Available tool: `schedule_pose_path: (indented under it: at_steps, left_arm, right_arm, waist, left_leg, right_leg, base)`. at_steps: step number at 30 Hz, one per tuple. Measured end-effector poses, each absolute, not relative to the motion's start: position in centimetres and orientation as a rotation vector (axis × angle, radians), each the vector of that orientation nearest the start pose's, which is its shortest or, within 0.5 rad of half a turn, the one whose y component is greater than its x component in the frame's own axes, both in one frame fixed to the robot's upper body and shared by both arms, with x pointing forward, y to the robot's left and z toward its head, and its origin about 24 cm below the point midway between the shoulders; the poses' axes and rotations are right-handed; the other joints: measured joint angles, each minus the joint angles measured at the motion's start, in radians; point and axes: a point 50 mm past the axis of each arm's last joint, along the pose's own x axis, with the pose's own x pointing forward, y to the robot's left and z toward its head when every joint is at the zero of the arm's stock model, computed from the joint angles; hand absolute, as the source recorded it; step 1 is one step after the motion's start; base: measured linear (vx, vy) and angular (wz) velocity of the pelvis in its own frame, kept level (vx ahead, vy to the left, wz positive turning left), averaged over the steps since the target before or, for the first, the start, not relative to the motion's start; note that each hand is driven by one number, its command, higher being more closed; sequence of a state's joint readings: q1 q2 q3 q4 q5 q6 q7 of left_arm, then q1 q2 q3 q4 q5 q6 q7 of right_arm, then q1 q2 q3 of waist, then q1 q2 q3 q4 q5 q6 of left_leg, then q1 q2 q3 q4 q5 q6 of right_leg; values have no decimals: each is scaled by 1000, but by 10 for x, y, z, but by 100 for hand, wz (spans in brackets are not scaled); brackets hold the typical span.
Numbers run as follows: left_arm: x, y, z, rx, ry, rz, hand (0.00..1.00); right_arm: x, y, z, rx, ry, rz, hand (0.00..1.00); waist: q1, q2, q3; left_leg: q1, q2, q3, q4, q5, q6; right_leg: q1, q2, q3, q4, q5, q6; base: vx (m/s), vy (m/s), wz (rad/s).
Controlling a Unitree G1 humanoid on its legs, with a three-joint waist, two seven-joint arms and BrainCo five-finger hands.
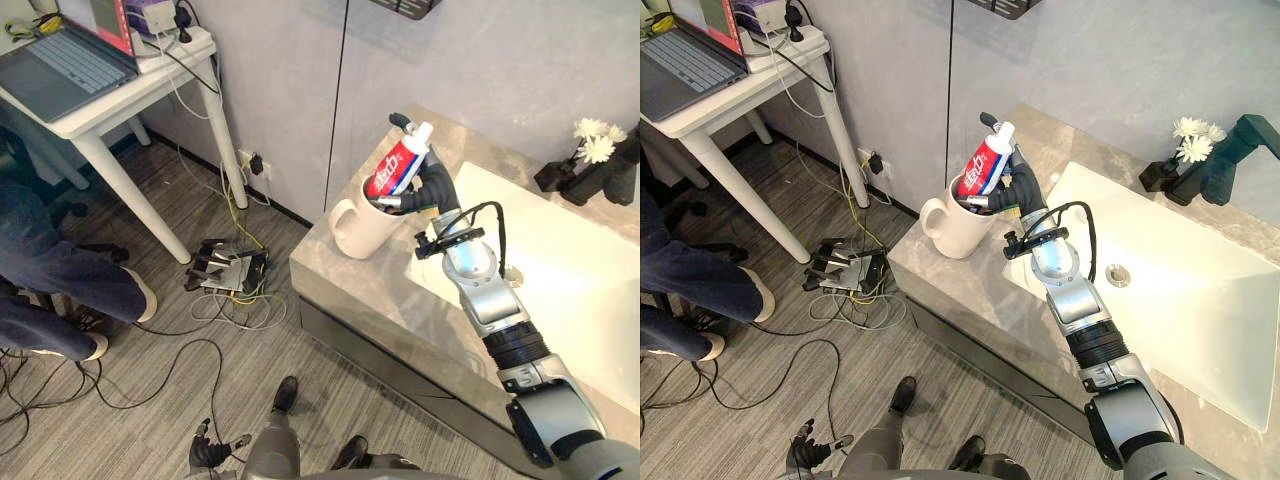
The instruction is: Organize washtable
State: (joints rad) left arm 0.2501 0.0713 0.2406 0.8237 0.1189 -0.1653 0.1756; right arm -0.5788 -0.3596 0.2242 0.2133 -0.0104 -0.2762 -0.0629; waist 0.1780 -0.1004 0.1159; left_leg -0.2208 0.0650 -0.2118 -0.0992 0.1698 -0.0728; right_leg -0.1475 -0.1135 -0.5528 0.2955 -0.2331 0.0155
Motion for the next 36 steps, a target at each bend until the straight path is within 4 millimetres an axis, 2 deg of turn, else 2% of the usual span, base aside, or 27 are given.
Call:
schedule_pose_path:
  at_steps: [9, 23, 27, 36]
  left_arm:
    - [80, 231, -138, 179, 889, 413, 0]
    - [80, 230, -138, 169, 887, 418, 0]
    - [81, 228, -138, 154, 878, 424, 0]
    - [82, 229, -137, 148, 872, 431, 0]
  right_arm:
    - [332, -138, 166, -395, -553, 200, 0]
    - [331, -137, 169, -393, -564, 202, 0]
    - [333, -135, 177, -397, -590, 205, 0]
    - [339, -131, 225, -480, -735, 205, 0]
  waist:
    - [-1, 2, 0]
    - [1, 5, 1]
    - [1, 12, 6]
    - [2, 12, 6]
  left_leg:
    - [1, 1, 0, -2, 0, 0]
    - [1, 5, 8, 1, 0, -1]
    - [1, 6, 10, 2, 0, -1]
    - [1, 7, 21, 2, 1, -3]
  right_leg:
    - [0, 1, 2, -1, 0, 0]
    - [1, 6, 6, -11, 1, -1]
    - [2, 9, 7, -18, 6, -3]
    - [11, 17, 12, -42, 25, -1]
  base:
    - [-11, -9, 0]
    - [-2, -2, 0]
    - [0, 0, -1]
    - [-4, -3, -2]
